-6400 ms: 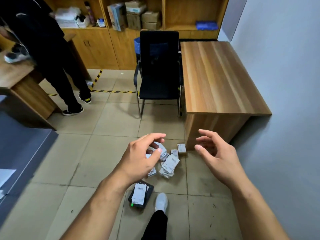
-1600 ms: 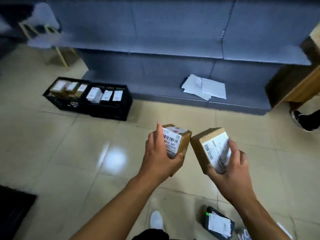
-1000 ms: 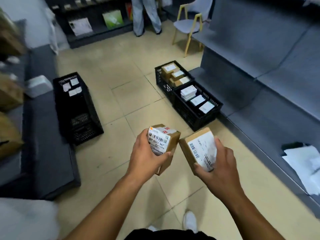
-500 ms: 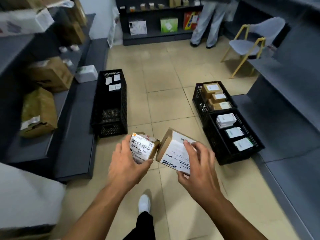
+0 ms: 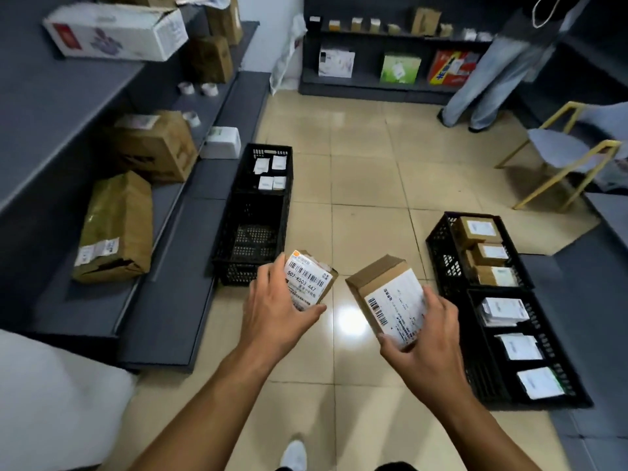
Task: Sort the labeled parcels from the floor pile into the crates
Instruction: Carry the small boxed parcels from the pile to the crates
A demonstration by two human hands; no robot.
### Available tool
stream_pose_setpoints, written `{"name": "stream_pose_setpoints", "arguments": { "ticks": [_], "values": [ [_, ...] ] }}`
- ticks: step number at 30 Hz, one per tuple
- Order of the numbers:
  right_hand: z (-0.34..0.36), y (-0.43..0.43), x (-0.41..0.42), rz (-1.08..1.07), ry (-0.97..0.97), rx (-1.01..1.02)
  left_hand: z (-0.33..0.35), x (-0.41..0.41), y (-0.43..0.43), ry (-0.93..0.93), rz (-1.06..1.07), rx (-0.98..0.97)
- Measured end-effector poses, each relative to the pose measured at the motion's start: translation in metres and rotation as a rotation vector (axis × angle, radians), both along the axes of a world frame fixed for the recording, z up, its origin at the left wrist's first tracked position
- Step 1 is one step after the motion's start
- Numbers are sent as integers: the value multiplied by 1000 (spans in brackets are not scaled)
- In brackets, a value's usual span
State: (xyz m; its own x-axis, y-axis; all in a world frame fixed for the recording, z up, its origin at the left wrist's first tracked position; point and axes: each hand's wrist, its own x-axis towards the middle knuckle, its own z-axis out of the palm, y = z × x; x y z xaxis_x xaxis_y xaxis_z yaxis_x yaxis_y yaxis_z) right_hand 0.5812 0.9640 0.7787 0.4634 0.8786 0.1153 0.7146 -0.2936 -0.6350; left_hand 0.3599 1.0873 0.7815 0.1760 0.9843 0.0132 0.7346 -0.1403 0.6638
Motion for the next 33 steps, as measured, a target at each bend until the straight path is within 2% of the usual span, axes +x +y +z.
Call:
{"name": "stream_pose_setpoints", "arguments": {
  "ticks": [7,12,19,22,28,33],
  "values": [
    [-12,112,55,51,98,-53,-15,29,95,-11,81,-42],
    [-17,207,114,104,153,-91,-18,76,169,-85,213,-84],
    [-7,363,209,254,213,-211,-3,142,268,-59,416,-162],
    [-3,434,235,379,180,-234,6,161,305,-45,457,-180],
    [7,539,237,594,181,-315,19,162,376,26,530,-184],
    [3,611,215,636,210,-374,6,157,446,40,549,-239]
  ]
}}
